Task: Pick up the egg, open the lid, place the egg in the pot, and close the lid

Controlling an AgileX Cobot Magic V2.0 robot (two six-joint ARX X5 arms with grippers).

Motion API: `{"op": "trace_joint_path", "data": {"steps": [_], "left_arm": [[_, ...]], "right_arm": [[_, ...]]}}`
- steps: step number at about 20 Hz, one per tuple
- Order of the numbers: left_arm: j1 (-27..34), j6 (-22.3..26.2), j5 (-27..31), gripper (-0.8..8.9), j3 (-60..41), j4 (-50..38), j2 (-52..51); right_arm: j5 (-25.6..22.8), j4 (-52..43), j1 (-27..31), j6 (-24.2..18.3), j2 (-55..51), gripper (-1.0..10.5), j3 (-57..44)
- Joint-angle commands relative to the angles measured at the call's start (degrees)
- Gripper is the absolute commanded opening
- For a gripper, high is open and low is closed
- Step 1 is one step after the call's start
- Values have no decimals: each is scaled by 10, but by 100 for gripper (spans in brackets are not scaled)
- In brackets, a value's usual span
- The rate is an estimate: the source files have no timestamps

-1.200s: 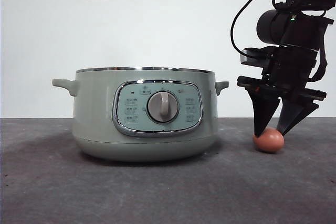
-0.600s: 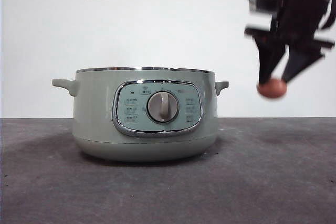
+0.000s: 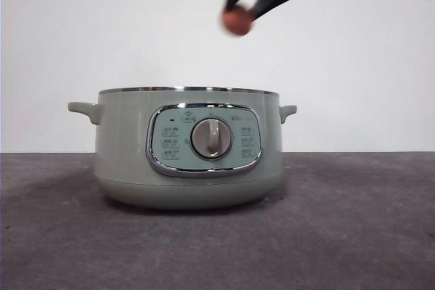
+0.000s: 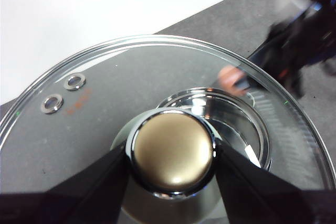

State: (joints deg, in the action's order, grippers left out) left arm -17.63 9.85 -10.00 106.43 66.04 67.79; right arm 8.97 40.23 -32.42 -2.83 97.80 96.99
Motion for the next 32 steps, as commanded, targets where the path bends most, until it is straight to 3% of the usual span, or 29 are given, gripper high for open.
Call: {"op": "trace_joint_path", "data": {"steps": [1,10,20,21,24,28,32], "left_arm": [[2,-2,-4,-8,5,-14,-12],[2,-4,-4,-8,5,-14,-12],[2,-4,-5,-8,5,-13,-12],[2,-4,-5,-8,5,-13,-12],[2,-4,-5,-8,5,-13,-11],[2,-4,-4,-8,5,-8,-11],[2,-4,-4,-8,5,-9,-10]], "right_arm": [[-1,-12,-29,2,50,-13,12],[-19,-18,-48,-8,193,-12,41],[-37,3,-48,-24,235,-8,41],[-32,3,-48,-23,235,52,41],[-32,0,-48,-16,235,480,41],[-29,25,-48,-12,234,481,85],[-30,171,-47,-13,234,477,254]]}}
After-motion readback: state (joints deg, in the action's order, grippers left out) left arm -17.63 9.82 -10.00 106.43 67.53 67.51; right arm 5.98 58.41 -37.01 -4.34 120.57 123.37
